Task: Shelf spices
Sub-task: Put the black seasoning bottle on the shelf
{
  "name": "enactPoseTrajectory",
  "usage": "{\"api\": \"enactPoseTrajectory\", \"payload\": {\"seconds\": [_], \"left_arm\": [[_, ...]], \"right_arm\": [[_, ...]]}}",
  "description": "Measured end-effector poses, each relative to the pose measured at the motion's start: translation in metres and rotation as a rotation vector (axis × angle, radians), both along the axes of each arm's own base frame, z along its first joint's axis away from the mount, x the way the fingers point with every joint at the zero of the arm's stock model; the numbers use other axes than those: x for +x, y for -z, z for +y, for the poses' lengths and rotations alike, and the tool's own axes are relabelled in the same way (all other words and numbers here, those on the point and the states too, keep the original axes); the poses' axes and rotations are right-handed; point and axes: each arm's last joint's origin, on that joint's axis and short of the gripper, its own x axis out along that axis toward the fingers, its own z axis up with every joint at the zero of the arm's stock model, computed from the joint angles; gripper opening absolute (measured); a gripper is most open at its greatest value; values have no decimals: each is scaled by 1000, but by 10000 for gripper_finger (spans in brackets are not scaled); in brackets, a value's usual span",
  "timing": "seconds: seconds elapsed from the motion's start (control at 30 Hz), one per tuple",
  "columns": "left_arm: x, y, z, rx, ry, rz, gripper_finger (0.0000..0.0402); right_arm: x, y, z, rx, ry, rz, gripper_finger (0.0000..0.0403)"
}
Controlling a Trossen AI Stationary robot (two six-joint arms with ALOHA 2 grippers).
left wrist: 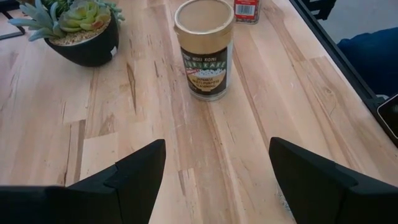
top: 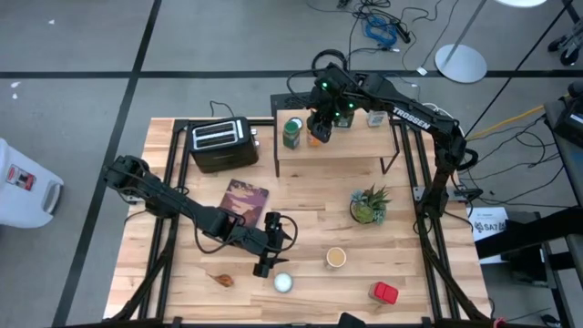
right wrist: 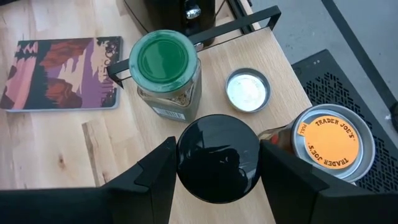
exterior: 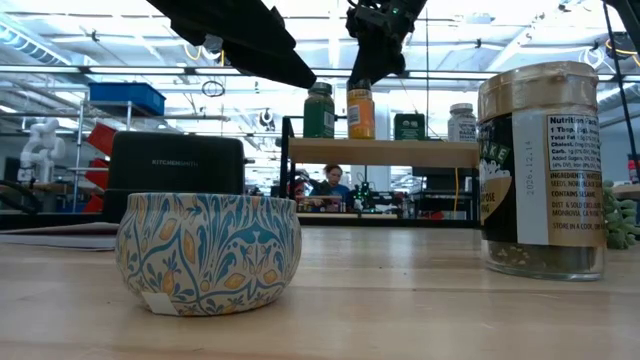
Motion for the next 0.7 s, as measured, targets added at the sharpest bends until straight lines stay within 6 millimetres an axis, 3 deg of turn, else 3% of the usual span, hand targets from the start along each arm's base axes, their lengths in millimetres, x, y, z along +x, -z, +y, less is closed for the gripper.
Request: {"api": "enactPoseTrajectory", "payload": {"seconds": [0.43, 0.7], "left_arm": [[-2, 0, -3, -1, 11, 0, 297], [-2, 0, -3, 0, 10, 3, 297]], "right_arm": [[1, 2, -1, -12, 21, 16, 187], [3, 17, -1, 21, 8, 25, 201]]}}
